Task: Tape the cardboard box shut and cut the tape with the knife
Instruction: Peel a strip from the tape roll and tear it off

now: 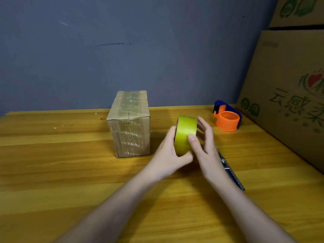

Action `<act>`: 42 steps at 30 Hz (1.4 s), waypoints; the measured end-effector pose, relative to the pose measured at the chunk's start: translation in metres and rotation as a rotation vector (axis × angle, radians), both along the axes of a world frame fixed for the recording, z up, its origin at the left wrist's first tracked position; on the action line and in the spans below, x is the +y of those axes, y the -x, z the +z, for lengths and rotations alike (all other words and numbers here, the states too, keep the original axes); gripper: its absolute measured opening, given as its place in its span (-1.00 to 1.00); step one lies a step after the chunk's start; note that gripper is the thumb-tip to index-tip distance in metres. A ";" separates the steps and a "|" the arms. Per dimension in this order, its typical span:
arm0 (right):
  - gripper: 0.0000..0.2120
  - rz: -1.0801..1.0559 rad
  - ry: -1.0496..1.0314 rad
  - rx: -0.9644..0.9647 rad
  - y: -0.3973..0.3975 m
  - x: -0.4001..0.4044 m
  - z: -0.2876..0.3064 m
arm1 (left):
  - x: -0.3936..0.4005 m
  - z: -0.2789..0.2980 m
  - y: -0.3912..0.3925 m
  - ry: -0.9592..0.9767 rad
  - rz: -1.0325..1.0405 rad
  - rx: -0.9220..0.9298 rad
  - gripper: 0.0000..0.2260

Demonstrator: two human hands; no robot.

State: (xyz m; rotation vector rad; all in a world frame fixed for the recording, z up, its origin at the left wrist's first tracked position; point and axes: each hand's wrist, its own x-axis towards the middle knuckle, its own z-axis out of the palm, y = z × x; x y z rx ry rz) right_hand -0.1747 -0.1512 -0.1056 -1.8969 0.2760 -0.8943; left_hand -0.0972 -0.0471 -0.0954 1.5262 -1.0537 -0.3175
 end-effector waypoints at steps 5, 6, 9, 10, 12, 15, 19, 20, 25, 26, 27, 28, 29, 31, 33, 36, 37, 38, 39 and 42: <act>-0.64 -0.136 0.545 -0.058 0.008 -0.010 0.015 | 0.002 -0.004 -0.003 -0.166 0.195 -0.299 -0.40; -0.71 -0.130 0.548 -0.071 0.008 -0.009 0.016 | 0.002 -0.004 -0.003 -0.192 0.233 -0.351 -0.40; -0.82 -0.126 0.514 -0.114 0.007 -0.004 0.015 | 0.003 -0.004 -0.003 -0.221 0.299 -0.503 -0.47; -0.85 -0.124 0.493 -0.130 0.007 -0.004 0.015 | 0.003 -0.004 -0.002 -0.222 0.312 -0.547 -0.50; -0.90 -0.106 0.445 -0.158 0.007 -0.004 0.016 | 0.003 -0.003 0.000 -0.204 0.346 -0.598 -0.56; -0.93 -0.080 0.419 -0.150 0.008 -0.007 0.016 | 0.003 -0.003 0.001 -0.196 0.375 -0.642 -0.62; -0.88 -0.117 0.530 -0.113 0.007 -0.008 0.014 | 0.003 -0.003 0.000 -0.191 0.380 -0.714 -0.61; -0.86 -0.135 0.562 -0.101 0.006 -0.008 0.014 | 0.004 -0.003 0.000 -0.194 0.380 -0.730 -0.61; -0.83 -0.199 0.698 -0.024 0.004 -0.006 0.012 | 0.003 -0.001 0.001 -0.246 0.360 -0.671 -0.59; -0.83 -0.199 0.723 -0.022 0.004 -0.006 0.011 | 0.002 -0.001 0.000 -0.240 0.357 -0.609 -0.60; -0.84 -0.198 0.747 -0.025 0.004 -0.006 0.011 | 0.002 -0.001 0.000 -0.236 0.354 -0.551 -0.60; -0.84 -0.199 0.767 -0.028 0.004 -0.006 0.011 | 0.002 -0.001 0.000 -0.234 0.344 -0.507 -0.61; -0.84 -0.202 0.778 -0.033 0.004 -0.006 0.011 | 0.002 -0.001 0.000 -0.236 0.325 -0.475 -0.62; -0.85 -0.196 0.744 -0.069 0.004 -0.007 0.011 | 0.002 -0.001 0.001 -0.214 0.281 -0.407 -0.64; -0.87 -0.161 0.613 -0.123 0.005 -0.007 0.011 | 0.001 -0.001 0.000 -0.192 0.251 -0.383 -0.62; -0.75 -0.112 0.461 -0.142 0.007 -0.006 0.011 | 0.000 -0.003 0.000 -0.203 0.245 -0.410 -0.53; -0.72 -0.101 0.456 -0.140 0.007 -0.007 0.011 | 0.000 -0.003 0.000 -0.194 0.245 -0.397 -0.51; -0.72 -0.091 0.464 -0.141 0.007 -0.007 0.011 | 0.000 -0.003 0.000 -0.181 0.242 -0.378 -0.47; -0.74 -0.089 0.476 -0.146 0.006 -0.008 0.010 | 0.000 -0.003 0.000 -0.169 0.236 -0.361 -0.43; -0.80 -0.093 0.440 -0.173 0.004 -0.007 0.007 | 0.001 -0.003 -0.002 -0.156 0.229 -0.350 -0.43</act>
